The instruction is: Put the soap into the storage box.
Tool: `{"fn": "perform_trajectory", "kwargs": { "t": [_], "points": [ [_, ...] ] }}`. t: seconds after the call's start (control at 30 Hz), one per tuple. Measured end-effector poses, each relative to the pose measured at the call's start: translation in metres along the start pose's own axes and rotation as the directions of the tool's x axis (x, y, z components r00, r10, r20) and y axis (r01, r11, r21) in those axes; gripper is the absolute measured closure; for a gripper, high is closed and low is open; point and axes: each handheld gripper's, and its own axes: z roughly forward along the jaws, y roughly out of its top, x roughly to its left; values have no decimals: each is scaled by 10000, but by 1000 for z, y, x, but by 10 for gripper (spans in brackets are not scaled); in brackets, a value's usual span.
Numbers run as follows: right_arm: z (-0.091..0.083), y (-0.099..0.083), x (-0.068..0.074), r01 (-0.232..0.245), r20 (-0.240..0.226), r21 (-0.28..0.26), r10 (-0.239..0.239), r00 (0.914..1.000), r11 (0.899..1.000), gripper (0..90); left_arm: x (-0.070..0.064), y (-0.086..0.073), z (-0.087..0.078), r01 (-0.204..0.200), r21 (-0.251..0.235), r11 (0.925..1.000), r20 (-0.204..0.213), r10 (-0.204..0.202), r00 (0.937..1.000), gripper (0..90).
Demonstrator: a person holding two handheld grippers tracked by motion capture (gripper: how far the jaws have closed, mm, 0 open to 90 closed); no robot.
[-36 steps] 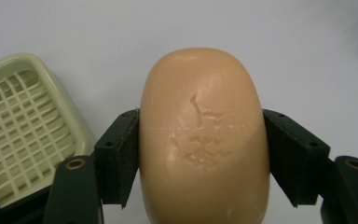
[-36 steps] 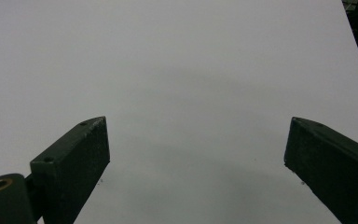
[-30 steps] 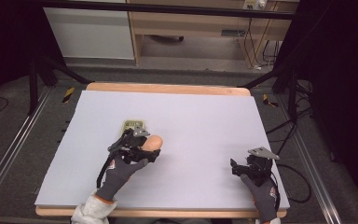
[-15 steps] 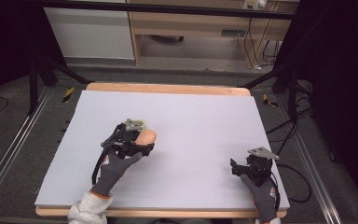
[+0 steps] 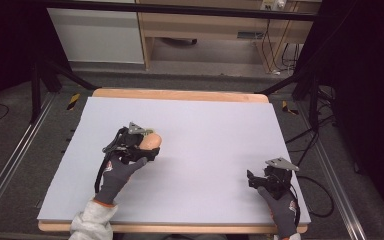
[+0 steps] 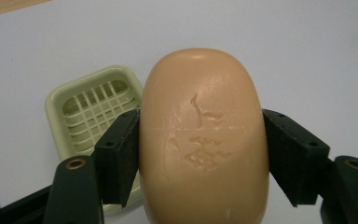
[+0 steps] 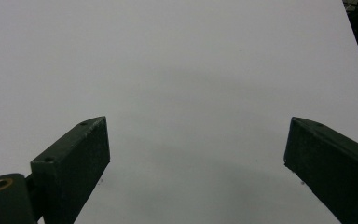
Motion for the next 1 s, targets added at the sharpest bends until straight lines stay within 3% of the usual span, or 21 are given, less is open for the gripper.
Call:
{"fn": "perform_trajectory", "kwargs": {
  "t": [0.33,1.0],
  "points": [
    [0,0,0,-43,44,-4,43,10000,10000,72,10,3,9,-11,254,9997,-224,16,9997,316],
    [1,0,1,17,75,11,-17,10000,10000,72,37,7,25,432,271,9987,-544,-417,9976,316]
  ]
}}
